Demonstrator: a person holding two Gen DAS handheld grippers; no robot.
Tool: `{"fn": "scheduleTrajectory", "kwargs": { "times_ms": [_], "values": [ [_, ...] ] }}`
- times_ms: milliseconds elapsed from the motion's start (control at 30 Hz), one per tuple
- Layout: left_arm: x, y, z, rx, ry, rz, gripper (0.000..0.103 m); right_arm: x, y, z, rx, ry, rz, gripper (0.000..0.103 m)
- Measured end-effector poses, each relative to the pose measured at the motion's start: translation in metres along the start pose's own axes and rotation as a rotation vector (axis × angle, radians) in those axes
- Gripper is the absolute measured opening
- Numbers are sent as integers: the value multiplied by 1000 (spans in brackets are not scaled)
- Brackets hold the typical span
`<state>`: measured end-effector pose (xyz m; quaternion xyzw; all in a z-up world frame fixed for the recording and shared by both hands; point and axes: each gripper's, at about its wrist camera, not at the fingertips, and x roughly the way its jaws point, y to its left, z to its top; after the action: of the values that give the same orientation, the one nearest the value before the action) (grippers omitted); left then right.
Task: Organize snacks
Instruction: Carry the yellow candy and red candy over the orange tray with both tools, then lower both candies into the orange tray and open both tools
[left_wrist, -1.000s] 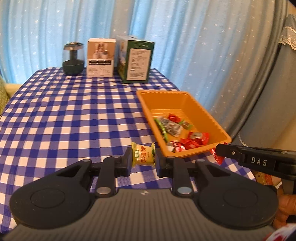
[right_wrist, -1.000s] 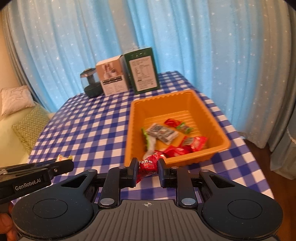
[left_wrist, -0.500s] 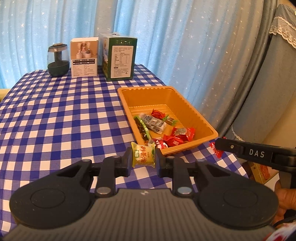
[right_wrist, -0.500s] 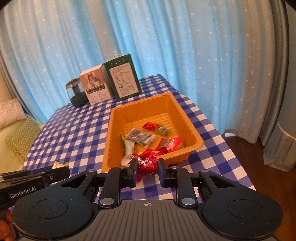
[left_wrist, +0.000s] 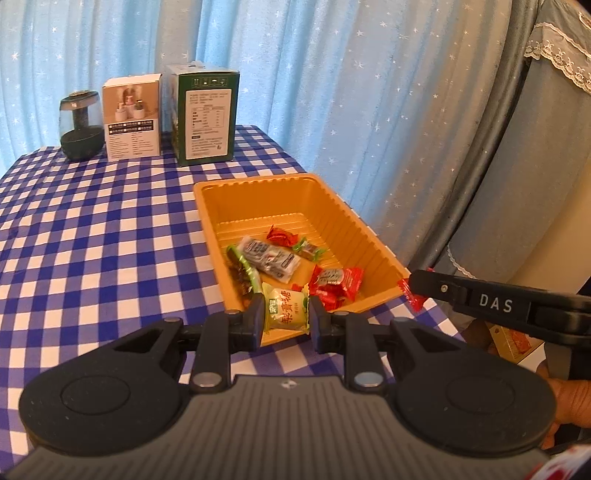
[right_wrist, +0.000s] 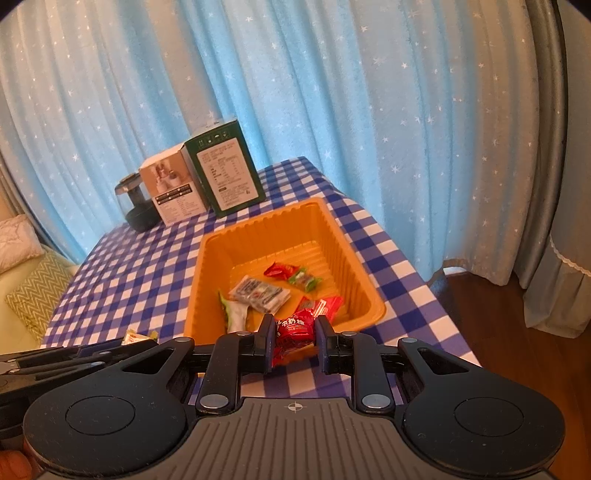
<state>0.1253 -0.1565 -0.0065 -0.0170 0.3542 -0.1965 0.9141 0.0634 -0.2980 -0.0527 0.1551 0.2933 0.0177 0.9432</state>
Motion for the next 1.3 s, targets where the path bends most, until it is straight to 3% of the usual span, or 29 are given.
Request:
{"fn": "scheduleTrajectory", "kwargs": {
  "times_ms": [933,1300],
  "values": [
    [92,3,47,-18,32,-23,22,89,-16,55,-59,21,15,23],
    [117,6,51,-17,56,-31,22,109,-19,61,-61,33,15,23]
  ]
}}
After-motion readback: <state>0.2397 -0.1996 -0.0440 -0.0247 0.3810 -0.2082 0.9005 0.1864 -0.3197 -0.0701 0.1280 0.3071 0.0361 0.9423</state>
